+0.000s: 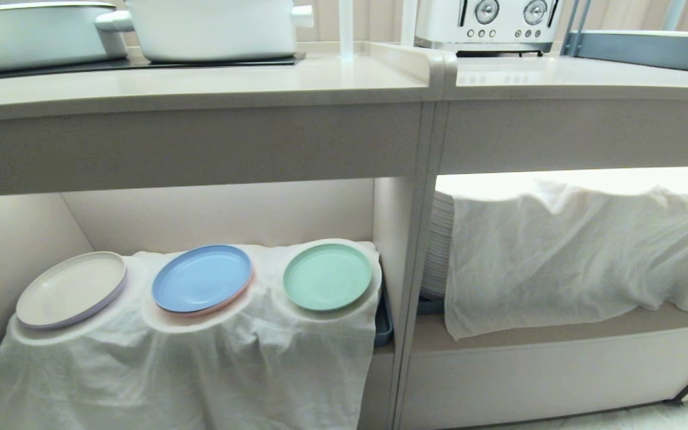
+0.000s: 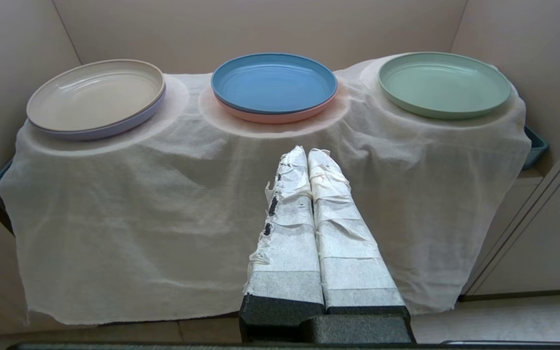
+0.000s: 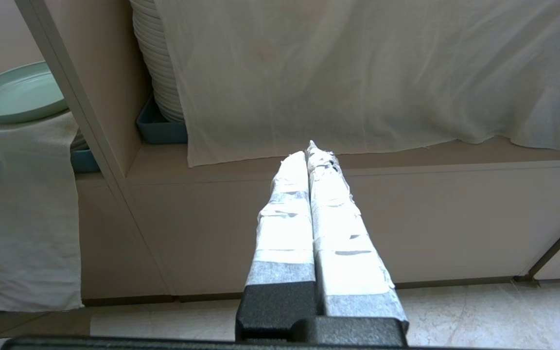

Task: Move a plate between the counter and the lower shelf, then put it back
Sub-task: Pick up the plate in the cupboard

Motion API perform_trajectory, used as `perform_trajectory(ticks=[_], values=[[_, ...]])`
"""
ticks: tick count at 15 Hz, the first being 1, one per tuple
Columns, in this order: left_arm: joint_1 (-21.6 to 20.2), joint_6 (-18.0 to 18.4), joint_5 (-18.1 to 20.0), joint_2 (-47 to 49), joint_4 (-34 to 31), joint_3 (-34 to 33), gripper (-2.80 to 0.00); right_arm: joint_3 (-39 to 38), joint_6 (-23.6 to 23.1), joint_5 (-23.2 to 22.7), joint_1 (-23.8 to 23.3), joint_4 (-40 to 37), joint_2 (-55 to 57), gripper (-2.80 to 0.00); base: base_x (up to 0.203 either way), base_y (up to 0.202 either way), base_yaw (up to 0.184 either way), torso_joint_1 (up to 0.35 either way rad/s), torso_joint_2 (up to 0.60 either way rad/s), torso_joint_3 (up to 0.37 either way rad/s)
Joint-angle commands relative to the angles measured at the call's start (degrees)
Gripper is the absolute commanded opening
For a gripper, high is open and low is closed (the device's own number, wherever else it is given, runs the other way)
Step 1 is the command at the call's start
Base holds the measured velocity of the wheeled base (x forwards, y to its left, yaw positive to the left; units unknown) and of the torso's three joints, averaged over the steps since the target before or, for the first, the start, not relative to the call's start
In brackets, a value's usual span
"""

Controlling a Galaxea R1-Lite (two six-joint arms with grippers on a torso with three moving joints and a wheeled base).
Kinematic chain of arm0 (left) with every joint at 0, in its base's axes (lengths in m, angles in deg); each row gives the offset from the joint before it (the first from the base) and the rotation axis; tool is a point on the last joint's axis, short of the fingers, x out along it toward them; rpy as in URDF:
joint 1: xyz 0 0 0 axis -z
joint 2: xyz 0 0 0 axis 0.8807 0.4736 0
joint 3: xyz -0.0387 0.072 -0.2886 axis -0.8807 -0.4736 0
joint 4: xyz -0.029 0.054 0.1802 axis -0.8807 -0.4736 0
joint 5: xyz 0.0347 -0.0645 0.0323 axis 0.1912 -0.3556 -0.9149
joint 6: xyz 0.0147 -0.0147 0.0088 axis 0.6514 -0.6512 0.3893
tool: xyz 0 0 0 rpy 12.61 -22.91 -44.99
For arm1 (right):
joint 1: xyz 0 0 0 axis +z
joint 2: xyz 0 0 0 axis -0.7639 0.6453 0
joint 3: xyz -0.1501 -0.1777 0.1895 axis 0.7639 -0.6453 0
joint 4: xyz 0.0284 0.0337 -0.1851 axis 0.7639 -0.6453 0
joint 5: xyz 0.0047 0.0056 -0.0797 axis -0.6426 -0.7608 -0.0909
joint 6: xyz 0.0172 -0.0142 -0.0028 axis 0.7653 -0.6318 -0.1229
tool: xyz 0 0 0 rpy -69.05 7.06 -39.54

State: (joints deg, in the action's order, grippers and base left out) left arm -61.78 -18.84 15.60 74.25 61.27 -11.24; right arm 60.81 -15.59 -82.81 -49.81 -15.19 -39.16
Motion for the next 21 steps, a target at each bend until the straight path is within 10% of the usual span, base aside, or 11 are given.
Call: perform_trajectory(ticks=[1,10,21], values=[[0.0,1.0,0.1,-0.1,0.0,0.0,-2.8,0.0,0.0,0.0,0.0,0.0,0.0,-2.8,0.0,0.0,0.0,0.0,0.0,0.0],[0.0,4.7,3.8,-0.1,3.1,3.9,-2.8,0.0,0.0,0.0,0.0,0.0,0.0,-2.8,0.0,0.0,0.0,0.0,0.0,0.0],[0.1,-3.6,15.8,7.7,-0.5,12.6,-2.8,0.0,0.0,0.0,0.0,0.0,0.0,-2.8,0.0,0.0,0.0,0.0,0.0,0.0]])
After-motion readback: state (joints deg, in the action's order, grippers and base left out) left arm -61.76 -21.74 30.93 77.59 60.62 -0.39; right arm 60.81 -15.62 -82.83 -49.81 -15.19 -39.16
